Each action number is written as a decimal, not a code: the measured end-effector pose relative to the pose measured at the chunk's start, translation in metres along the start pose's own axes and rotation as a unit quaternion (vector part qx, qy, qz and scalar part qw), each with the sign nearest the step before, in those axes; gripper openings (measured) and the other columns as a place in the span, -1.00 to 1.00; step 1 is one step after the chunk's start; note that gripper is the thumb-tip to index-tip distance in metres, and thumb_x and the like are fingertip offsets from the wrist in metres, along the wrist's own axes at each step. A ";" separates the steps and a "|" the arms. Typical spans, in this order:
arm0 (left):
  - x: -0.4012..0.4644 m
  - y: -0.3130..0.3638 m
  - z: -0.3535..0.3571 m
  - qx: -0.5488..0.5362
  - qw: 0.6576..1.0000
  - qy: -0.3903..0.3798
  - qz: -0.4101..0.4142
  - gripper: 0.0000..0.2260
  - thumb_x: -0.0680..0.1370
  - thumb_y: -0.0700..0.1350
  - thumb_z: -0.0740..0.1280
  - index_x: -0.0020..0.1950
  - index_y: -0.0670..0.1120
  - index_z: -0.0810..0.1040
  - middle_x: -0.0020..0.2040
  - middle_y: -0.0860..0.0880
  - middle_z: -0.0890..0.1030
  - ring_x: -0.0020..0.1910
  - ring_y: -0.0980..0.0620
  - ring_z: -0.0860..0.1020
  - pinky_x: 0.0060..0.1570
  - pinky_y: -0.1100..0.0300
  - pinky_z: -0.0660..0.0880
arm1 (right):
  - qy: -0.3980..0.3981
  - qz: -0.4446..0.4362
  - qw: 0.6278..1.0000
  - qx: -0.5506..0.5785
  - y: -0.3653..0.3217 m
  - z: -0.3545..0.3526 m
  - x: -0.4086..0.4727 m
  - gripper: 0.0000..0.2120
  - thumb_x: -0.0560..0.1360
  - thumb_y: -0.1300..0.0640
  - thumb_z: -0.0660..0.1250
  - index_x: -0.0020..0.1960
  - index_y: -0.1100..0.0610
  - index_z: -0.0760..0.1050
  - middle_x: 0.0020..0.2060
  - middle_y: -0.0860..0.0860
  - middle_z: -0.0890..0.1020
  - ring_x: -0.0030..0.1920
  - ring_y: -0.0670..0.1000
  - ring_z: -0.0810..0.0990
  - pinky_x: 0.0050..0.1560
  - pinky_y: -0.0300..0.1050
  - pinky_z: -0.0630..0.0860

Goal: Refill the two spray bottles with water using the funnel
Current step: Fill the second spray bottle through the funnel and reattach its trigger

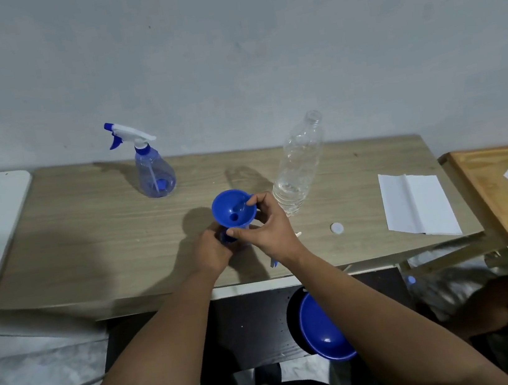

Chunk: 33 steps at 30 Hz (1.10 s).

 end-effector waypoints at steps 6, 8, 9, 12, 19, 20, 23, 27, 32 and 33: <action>-0.012 0.014 -0.012 0.009 1.000 0.007 0.025 -0.57 0.35 -0.07 0.60 0.12 0.07 0.48 -0.22 0.16 0.57 -0.21 0.12 0.58 -0.30 0.36 0.35 | 0.091 0.013 0.996 0.004 -0.015 -0.029 -0.014 -0.65 0.45 0.09 0.62 0.12 0.08 0.53 0.13 -0.06 0.68 0.21 -0.06 0.67 0.12 0.05 0.66; -0.014 0.013 -0.016 -0.015 0.999 0.019 0.034 -0.45 0.28 -0.03 0.64 0.18 0.04 0.49 -0.12 0.15 0.62 -0.07 0.05 0.63 -0.22 0.30 0.40 | 0.191 -0.020 0.981 0.005 -0.020 -0.050 -0.017 -0.83 0.53 0.22 0.52 0.04 0.12 0.54 -0.02 0.00 0.69 0.06 -0.07 0.68 0.05 -0.04 0.63; -0.015 0.014 -0.018 -0.025 0.999 0.022 0.037 -0.38 0.25 0.00 0.66 0.24 0.06 0.48 -0.05 0.17 0.62 -0.01 0.06 0.62 -0.16 0.28 0.42 | 0.237 -0.031 0.971 0.001 -0.022 -0.062 -0.019 -0.84 0.54 0.28 0.47 0.04 0.12 0.53 -0.06 0.00 0.66 0.00 -0.08 0.66 0.01 -0.04 0.60; -0.018 0.015 -0.022 -0.056 0.997 0.018 0.044 -0.16 0.23 0.07 0.67 0.44 0.14 0.37 0.17 0.32 0.54 0.20 0.20 0.50 0.09 0.26 0.39 | 0.310 -0.013 0.950 -0.023 -0.023 -0.085 -0.012 -0.60 0.50 0.26 0.48 0.24 0.02 0.44 0.05 -0.02 0.59 0.08 -0.03 0.59 0.12 0.08 0.60; -0.022 0.033 -0.033 -0.067 0.996 0.020 0.057 0.15 0.15 0.26 0.65 0.60 0.18 0.09 0.50 0.20 0.36 0.49 0.17 0.29 0.46 0.02 0.30 | 0.211 0.071 0.964 -0.145 -0.027 -0.101 0.051 0.23 0.18 -0.22 0.72 0.65 -0.08 0.09 0.54 0.12 0.29 0.57 0.16 0.27 0.51 0.21 0.36; -0.023 0.035 -0.034 -0.063 0.996 0.027 0.062 0.14 0.15 0.27 0.65 0.59 0.19 0.10 0.50 0.19 0.36 0.49 0.15 0.30 0.46 0.01 0.31 | 0.199 0.075 0.965 -0.151 -0.027 -0.100 0.056 0.23 0.17 -0.23 0.73 0.64 -0.08 0.12 0.53 0.13 0.30 0.56 0.17 0.28 0.51 0.22 0.36; -0.026 0.039 -0.036 -0.063 0.995 0.033 0.074 0.11 0.15 0.30 0.64 0.57 0.19 0.13 0.47 0.20 0.39 0.47 0.15 0.33 0.45 0.00 0.34 | 0.189 0.071 0.968 -0.150 -0.021 -0.097 0.065 0.04 0.23 -0.25 0.69 0.55 -0.04 0.26 0.46 0.08 0.40 0.48 0.14 0.40 0.45 0.18 0.43; -0.027 0.039 -0.038 -0.074 0.993 0.039 0.080 0.07 0.16 0.31 0.62 0.55 0.21 0.15 0.45 0.21 0.40 0.44 0.19 0.35 0.44 0.05 0.34 | 0.223 0.038 0.965 -0.131 -0.017 -0.097 0.057 -0.26 0.35 -0.14 0.64 0.38 0.03 0.37 0.31 -0.08 0.55 0.32 0.05 0.56 0.32 0.02 0.52; -0.030 0.042 -0.043 -0.071 0.992 0.040 0.095 -0.01 0.20 0.26 0.63 0.53 0.20 0.23 0.36 0.30 0.42 0.38 0.27 0.37 0.40 0.16 0.34 | 0.261 0.017 0.962 -0.080 -0.017 -0.100 0.036 -0.38 0.36 -0.06 0.67 0.27 0.01 0.43 0.14 -0.08 0.63 0.20 -0.01 0.61 0.25 -0.07 0.54; -0.030 0.042 -0.044 -0.070 0.992 0.041 0.099 -0.03 0.20 0.27 0.62 0.52 0.20 0.26 0.37 0.29 0.44 0.38 0.27 0.38 0.40 0.16 0.34 | 0.264 0.014 0.962 -0.071 -0.019 -0.100 0.033 -0.37 0.35 -0.07 0.67 0.28 -0.01 0.43 0.13 -0.08 0.63 0.18 -0.01 0.62 0.22 -0.10 0.54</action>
Point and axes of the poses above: each hand's wrist, its own x-axis towards the middle knuckle, its own z-axis out of the palm, y = z × x, the point moved 4 cm from there along x, towards the middle knuckle
